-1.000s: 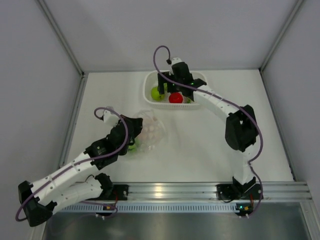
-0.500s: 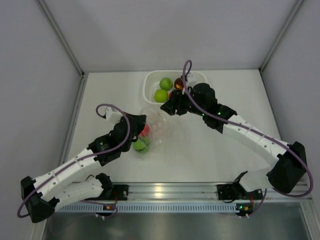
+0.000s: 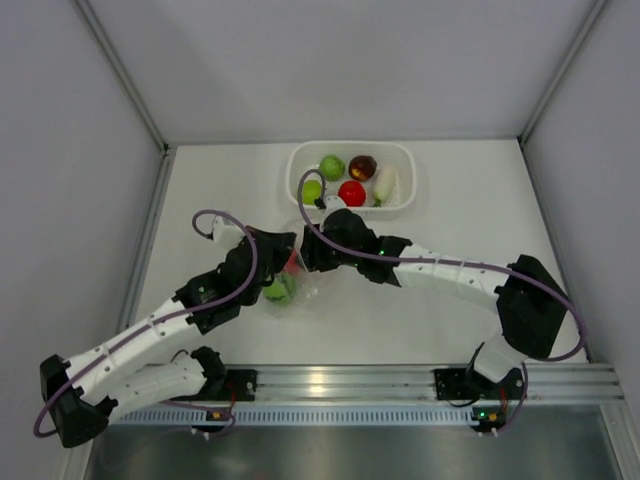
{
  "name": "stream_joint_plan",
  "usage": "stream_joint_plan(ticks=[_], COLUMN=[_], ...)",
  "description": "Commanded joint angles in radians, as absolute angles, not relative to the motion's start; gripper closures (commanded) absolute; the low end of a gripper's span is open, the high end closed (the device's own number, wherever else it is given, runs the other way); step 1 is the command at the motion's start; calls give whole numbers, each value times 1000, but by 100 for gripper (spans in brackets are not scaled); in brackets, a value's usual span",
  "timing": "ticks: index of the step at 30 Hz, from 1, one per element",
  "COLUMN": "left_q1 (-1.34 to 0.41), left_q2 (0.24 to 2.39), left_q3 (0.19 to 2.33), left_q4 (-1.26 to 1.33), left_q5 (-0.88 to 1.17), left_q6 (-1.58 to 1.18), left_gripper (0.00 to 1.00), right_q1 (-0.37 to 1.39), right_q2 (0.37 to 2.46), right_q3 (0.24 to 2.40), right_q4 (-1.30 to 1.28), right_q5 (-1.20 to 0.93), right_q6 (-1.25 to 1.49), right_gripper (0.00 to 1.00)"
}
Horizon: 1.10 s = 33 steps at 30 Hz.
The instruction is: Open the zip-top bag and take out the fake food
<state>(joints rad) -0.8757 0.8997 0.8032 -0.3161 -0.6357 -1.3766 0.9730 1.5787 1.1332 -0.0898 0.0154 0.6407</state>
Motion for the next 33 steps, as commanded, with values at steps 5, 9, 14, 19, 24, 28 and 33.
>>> stream_joint_plan(ticks=[5,9,14,19,24,28,33], left_q1=[-871,-871,-871,-871,-871,-871,-871], left_q2=[845,839,838,844,850,856,856], left_q3=[753,739,729,724,718,712,709], left_q4=[-291,-290,-291,-291,-291,-291,-291], left_q5=[-650,-660,-667,-661,-658,-650,-649], left_q6=[-1417,-1427,-1430,-1433,-1439,-1442,-1439], left_gripper=[100,100,100,100,100,100,100], right_q1=[1023,1032,1052,1057,1057,1057,1057], right_q2=[1612,1637,1664,1675,1707,1752,1775], right_q3=[1100,1083,1069,1057,1037,1031,1017], right_q4=[60,72,60,35,72,101,182], right_q5=[23,-29,-64,-83,-153,-169,-179], right_q6=[701,703,678,635,589,565,566], right_gripper=[60,60,60,61,60,61,63])
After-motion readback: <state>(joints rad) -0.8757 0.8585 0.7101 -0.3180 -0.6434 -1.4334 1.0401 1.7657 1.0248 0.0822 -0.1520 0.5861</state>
